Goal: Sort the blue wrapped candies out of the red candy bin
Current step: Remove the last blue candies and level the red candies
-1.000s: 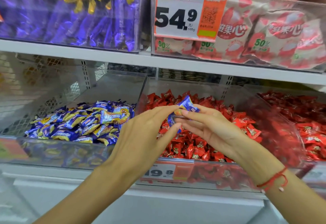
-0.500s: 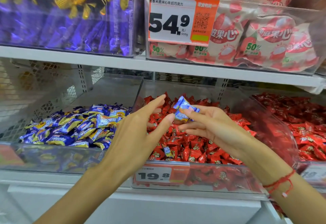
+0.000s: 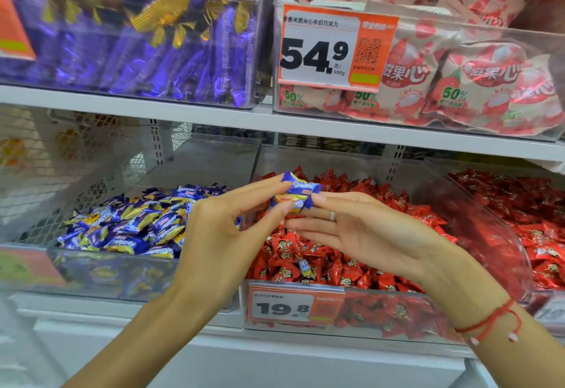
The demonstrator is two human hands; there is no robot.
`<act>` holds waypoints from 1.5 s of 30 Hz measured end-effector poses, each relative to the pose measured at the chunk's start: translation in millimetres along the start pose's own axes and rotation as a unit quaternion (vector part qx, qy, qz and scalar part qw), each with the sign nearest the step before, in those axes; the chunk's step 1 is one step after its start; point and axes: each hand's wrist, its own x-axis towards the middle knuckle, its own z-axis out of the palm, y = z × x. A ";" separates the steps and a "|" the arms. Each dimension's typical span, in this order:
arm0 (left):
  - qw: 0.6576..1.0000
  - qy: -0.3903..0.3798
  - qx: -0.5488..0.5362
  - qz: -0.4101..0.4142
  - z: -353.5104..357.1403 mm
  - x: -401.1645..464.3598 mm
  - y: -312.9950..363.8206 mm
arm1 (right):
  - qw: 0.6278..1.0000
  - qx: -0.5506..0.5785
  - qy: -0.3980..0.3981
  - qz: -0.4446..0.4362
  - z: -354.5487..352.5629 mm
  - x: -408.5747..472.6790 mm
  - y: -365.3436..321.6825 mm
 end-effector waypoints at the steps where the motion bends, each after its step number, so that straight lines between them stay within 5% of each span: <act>1: 1.000 0.012 0.018 0.012 -4.2 0.6 0.8 | 1.000 0.002 -0.019 0.004 1.1 0.4 -2.3; 4: 0.996 0.056 0.067 0.037 -24.8 4.0 -4.4 | 0.983 -0.185 0.007 0.008 -4.8 3.5 -4.8; 8: 0.981 0.085 0.175 -0.019 -54.6 6.8 -27.6 | 0.834 -0.549 0.056 -0.009 -22.8 9.3 9.4; 12: 0.944 -0.004 0.306 -0.122 -62.6 2.3 -50.1 | 0.778 -0.627 0.034 -0.015 -23.2 17.4 33.9; 14: 0.937 -0.028 0.323 -0.126 -62.9 2.8 -54.2 | 0.795 -0.601 0.073 -0.029 -24.9 19.6 37.1; 18: 0.946 0.018 0.323 -0.028 -54.7 8.2 -40.0 | 0.919 -0.351 0.171 -0.052 -29.4 12.6 21.0; 20: 0.960 0.027 0.280 0.016 -44.5 9.6 -26.6 | 0.973 -0.156 0.159 -0.058 -21.3 8.0 11.0; 23: 0.974 -0.021 0.217 0.063 -25.3 6.7 -13.1 | 0.993 0.009 0.113 -0.046 1.8 5.0 4.8; 26: 0.985 -0.052 0.146 0.077 -11.5 1.7 -5.3 | 0.991 -0.073 0.106 -0.043 18.1 6.9 9.7; 31: 0.988 0.006 0.128 0.091 -20.4 4.7 -2.7 | 0.967 -0.210 0.117 -0.079 19.2 2.5 1.5; 35: 0.975 0.067 0.213 0.011 -45.5 8.4 -19.5 | 0.901 -0.382 0.182 -0.092 -17.1 -4.0 -7.0; 38: 0.945 0.013 0.323 -0.042 -54.0 8.9 -37.1 | 0.839 -0.467 0.268 -0.080 -60.8 -6.9 -7.0; 43: 0.955 -0.100 0.276 -0.042 -37.4 5.0 -30.9 | 0.706 -0.614 0.324 0.141 -98.8 -11.2 8.3; 45: 0.954 -0.138 0.258 -0.067 -28.2 -1.0 -26.9 | 0.689 -0.616 0.326 0.200 -101.1 -7.1 20.1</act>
